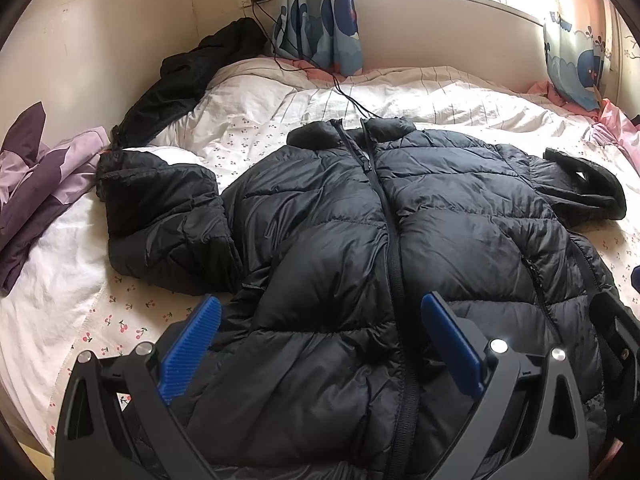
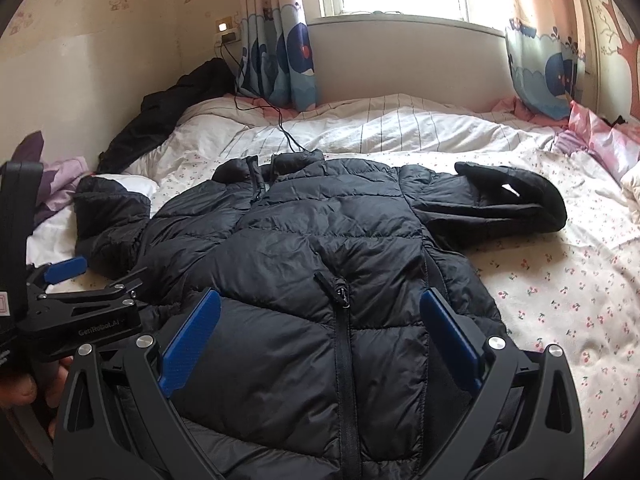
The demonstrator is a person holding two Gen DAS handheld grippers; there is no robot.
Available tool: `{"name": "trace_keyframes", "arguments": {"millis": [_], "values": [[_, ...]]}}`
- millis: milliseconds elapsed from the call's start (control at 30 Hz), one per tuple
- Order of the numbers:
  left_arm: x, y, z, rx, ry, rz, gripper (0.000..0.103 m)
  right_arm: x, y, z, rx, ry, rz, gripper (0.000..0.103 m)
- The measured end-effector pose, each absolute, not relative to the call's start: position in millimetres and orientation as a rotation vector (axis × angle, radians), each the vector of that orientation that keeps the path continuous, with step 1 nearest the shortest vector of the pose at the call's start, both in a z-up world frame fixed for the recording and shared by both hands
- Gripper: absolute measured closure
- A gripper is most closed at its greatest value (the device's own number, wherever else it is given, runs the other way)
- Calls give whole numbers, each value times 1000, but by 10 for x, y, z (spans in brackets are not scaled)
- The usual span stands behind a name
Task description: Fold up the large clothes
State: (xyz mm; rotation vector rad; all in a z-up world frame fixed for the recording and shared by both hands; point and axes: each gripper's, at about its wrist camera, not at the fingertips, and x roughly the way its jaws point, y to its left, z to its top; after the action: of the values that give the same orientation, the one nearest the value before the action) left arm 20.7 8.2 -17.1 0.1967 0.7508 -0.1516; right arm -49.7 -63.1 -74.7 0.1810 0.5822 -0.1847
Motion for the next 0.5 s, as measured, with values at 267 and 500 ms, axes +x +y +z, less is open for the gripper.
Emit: {"name": "trace_keyframes", "arguments": {"millis": [267, 500], "values": [[208, 80, -169, 197, 750, -152, 7, -495, -614, -749, 164, 576, -183, 7], [206, 67, -171, 197, 751, -153, 7, -490, -602, -754, 152, 579, -184, 7]]}}
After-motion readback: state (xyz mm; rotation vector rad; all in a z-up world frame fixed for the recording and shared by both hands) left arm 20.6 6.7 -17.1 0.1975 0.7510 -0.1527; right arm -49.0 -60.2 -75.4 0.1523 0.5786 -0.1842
